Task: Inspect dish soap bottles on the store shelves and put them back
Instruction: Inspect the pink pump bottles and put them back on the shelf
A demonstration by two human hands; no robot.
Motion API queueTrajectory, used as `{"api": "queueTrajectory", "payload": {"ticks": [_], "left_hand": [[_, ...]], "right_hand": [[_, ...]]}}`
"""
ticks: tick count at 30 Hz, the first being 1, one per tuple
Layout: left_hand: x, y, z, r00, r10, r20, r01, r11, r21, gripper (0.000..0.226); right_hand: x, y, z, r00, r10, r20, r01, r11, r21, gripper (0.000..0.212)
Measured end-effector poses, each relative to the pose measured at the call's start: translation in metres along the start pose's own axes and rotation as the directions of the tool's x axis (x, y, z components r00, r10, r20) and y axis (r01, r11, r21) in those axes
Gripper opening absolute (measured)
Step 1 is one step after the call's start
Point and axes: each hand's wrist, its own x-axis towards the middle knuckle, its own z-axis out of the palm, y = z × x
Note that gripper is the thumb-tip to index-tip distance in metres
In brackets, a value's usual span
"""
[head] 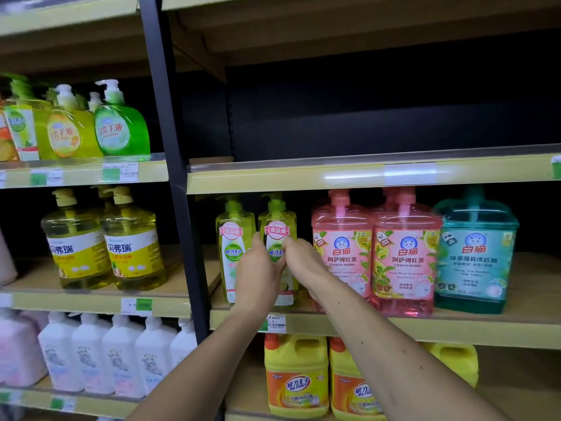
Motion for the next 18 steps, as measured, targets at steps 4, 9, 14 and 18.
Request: {"api": "queueTrajectory", "payload": {"ticks": [4, 9, 14, 18], "left_hand": [[-0.006, -0.004, 0.003, 1.000, 0.022, 0.022, -0.021, 0.999, -0.036, 0.063], [-0.023, -0.011, 0.012, 0.995, 0.097, 0.018, -0.096, 0.994, -0.048, 0.080], [-0.029, 0.004, 0.010, 0.885, 0.389, -0.255, -0.335, 0.914, 0.230, 0.062], [-0.011, 0.019, 0.006, 0.921, 0.316, -0.226, -0.273, 0.940, 0.204, 0.069]], "right_hand": [[-0.008, 0.002, 0.000, 1.000, -0.011, 0.004, 0.010, 1.000, 0.026, 0.068], [-0.029, 0.006, -0.014, 0.996, -0.092, 0.022, 0.091, 0.996, 0.023, 0.052], [-0.056, 0.014, -0.060, 0.973, -0.228, -0.041, 0.229, 0.973, 0.032, 0.062], [-0.067, 0.021, -0.095, 0.947, -0.296, -0.125, 0.293, 0.955, -0.042, 0.049]]}}
